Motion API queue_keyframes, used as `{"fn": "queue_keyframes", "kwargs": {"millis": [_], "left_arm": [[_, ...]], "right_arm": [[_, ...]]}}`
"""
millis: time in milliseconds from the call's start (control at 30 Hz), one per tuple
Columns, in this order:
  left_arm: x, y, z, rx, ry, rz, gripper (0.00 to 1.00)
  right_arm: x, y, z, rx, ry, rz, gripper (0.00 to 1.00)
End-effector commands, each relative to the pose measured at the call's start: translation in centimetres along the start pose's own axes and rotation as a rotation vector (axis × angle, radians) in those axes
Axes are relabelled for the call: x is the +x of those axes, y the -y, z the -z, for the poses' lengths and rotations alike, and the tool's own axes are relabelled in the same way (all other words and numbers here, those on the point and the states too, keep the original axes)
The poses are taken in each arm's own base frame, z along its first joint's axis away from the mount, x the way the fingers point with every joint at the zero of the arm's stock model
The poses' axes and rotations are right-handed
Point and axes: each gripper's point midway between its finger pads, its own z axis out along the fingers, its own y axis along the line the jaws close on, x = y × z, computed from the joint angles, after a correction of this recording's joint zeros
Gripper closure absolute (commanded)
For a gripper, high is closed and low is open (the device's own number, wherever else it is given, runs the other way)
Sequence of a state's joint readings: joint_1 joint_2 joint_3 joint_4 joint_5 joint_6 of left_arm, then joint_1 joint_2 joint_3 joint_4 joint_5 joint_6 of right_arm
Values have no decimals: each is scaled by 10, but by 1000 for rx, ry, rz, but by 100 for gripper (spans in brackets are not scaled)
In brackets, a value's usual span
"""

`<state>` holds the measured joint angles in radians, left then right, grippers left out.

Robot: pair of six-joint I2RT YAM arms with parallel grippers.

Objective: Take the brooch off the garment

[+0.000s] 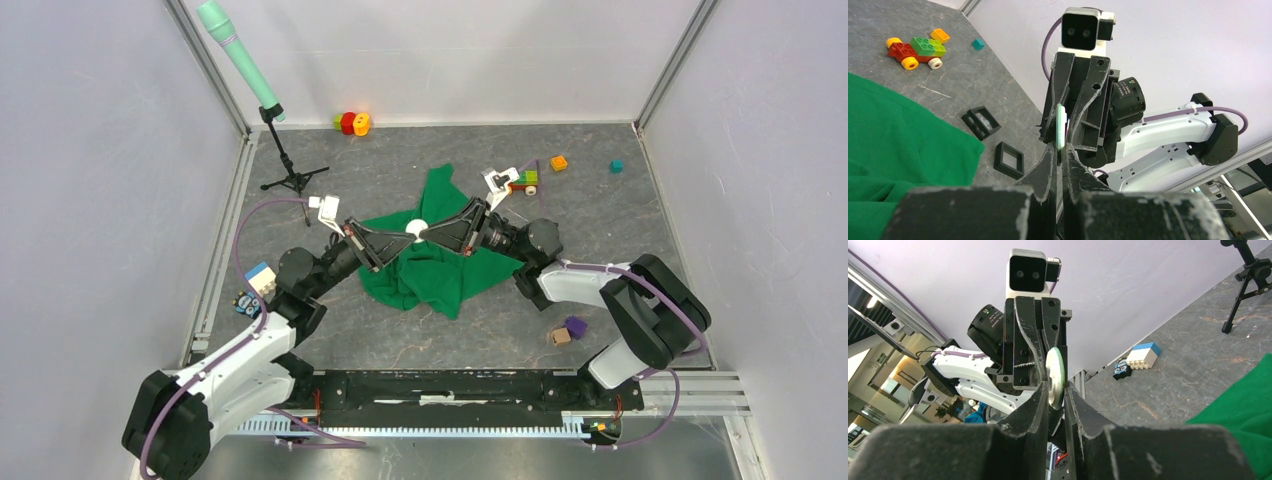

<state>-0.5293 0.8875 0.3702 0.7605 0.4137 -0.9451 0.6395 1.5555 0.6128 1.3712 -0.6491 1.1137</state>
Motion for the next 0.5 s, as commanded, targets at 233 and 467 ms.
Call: {"fn": "queue_keyframes", "kwargs": {"millis": [233,467], "left_arm": [[6,12,-3,72,-58,-20,98],[9,13,-5,80,-82,-15,98]], "right_arm": [[-7,-6,-12,-25,-17,48,84],[-5,-2,-12,-9,-32,50,82]]}}
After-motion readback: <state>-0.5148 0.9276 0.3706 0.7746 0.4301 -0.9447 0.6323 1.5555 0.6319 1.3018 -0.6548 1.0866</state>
